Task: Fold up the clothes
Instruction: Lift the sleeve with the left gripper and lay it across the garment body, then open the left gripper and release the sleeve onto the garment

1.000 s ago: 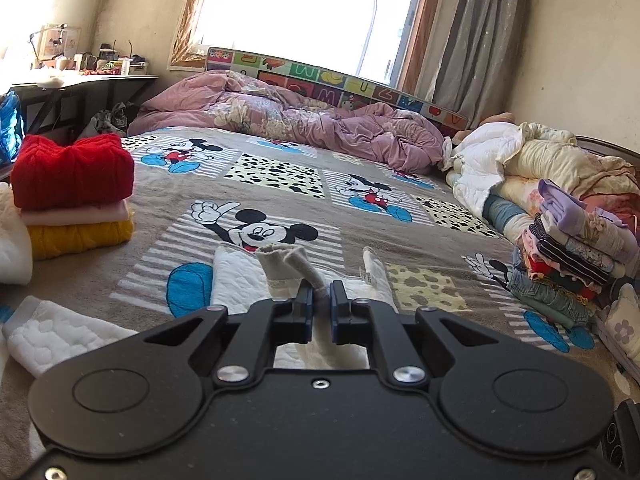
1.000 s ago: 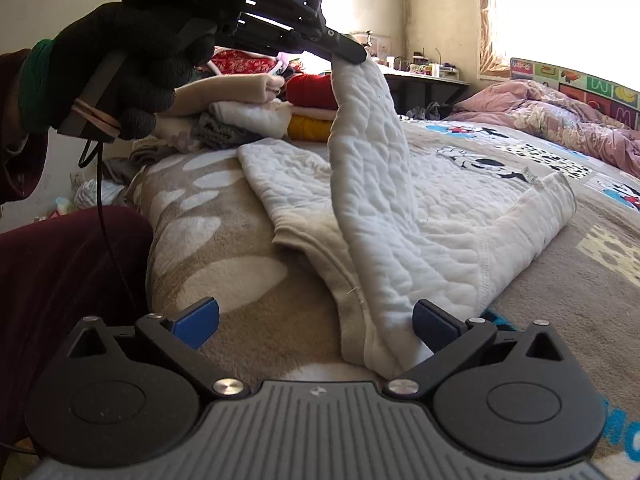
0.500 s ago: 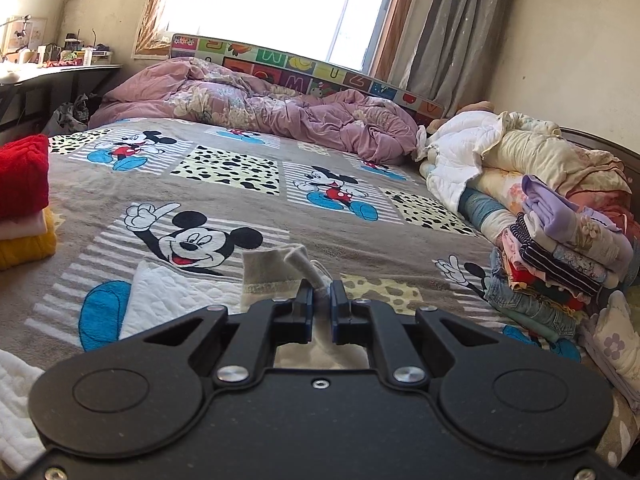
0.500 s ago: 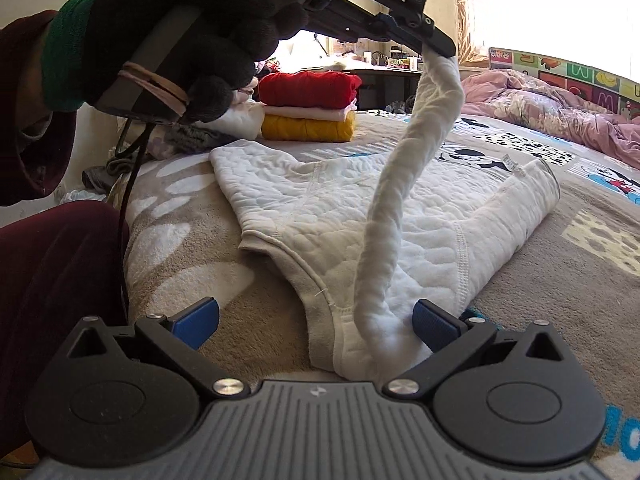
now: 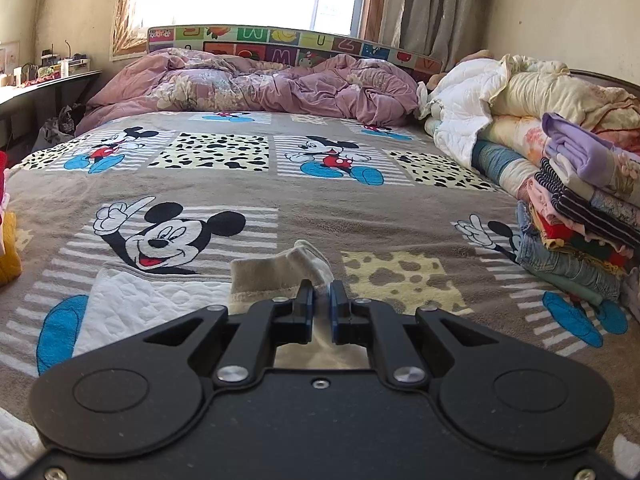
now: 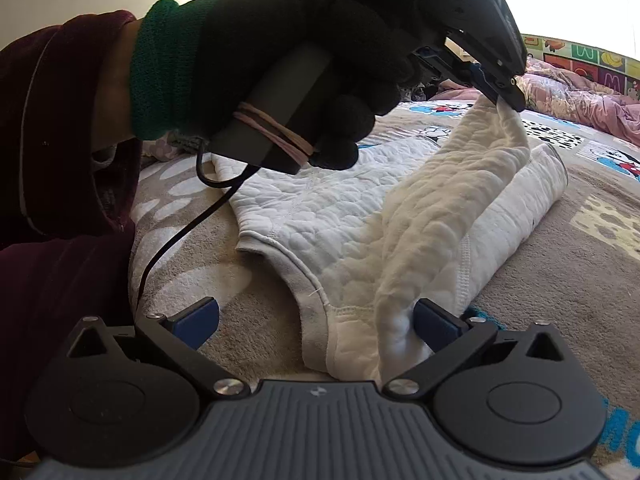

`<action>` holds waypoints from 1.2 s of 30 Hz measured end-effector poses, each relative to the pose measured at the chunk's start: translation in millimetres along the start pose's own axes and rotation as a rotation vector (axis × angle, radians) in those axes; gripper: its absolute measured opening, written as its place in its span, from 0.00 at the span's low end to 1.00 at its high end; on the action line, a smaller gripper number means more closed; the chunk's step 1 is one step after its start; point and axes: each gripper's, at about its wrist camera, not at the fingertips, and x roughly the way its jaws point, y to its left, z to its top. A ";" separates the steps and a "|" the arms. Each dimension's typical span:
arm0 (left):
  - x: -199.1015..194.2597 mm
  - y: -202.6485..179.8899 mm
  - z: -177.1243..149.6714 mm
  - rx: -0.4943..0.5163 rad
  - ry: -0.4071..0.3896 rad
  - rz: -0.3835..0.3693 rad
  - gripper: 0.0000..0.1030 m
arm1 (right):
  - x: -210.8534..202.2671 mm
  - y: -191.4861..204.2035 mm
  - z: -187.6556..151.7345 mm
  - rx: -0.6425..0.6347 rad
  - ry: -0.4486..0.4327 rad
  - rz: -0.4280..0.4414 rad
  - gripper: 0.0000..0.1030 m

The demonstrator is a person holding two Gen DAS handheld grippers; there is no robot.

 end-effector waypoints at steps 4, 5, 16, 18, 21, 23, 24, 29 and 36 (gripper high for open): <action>19.0 -10.6 -3.6 0.075 0.017 0.032 0.06 | 2.1 -2.4 -0.4 0.011 0.003 0.013 1.00; 22.8 -12.5 -4.2 0.090 0.021 0.037 0.06 | 2.3 -3.2 -0.5 0.016 0.003 0.017 1.00; 65.0 -34.7 -20.6 0.315 0.107 0.089 0.06 | 5.1 -10.1 -0.3 0.050 -0.001 0.049 1.00; 72.3 -37.4 -26.4 0.376 0.128 0.084 0.06 | 5.5 -11.0 -0.4 0.055 -0.002 0.055 1.00; 77.3 -44.3 -36.0 0.486 0.136 0.109 0.06 | 5.8 -12.1 0.2 0.061 -0.003 0.061 1.00; 81.0 -46.7 -39.6 0.531 0.152 0.106 0.06 | 5.4 -14.7 0.7 0.077 -0.007 0.073 1.00; 83.0 -47.8 -41.4 0.553 0.160 0.103 0.05 | 4.7 -16.5 0.1 0.086 -0.009 0.078 1.00; 89.2 -41.7 -39.0 0.537 0.199 0.062 0.05 | 0.3 -20.1 -2.7 0.089 -0.010 0.080 1.00; 76.4 -2.5 -7.4 0.208 0.234 -0.088 0.21 | -0.5 -23.4 -3.4 0.096 -0.009 0.085 1.00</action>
